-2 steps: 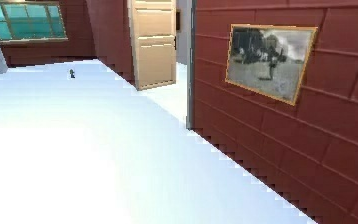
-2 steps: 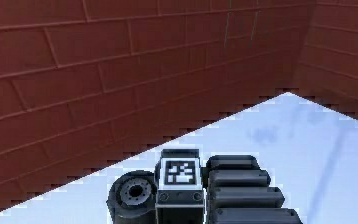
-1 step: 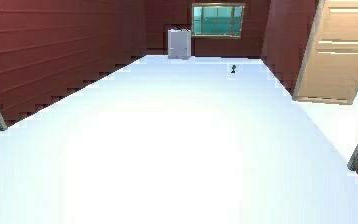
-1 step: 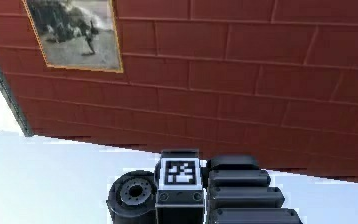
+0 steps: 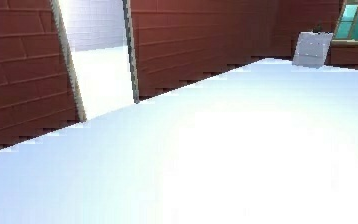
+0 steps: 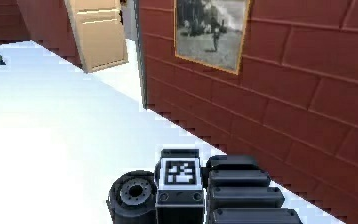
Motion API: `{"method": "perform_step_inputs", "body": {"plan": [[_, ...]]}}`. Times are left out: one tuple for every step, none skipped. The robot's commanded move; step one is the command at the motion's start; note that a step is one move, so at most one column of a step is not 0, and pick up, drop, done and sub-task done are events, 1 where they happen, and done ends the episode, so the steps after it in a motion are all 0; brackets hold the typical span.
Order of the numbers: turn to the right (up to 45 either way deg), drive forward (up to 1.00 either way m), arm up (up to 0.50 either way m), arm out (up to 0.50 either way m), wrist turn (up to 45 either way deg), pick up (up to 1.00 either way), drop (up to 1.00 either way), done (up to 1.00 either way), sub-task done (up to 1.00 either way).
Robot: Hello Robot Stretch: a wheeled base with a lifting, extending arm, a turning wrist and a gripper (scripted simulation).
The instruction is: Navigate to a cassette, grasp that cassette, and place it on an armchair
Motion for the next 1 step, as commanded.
{"method": "perform_step_inputs", "body": {"plan": [[0.0,0.20,0.00,0.00,0.0,0.00,0.00,0.00,0.00]]}}
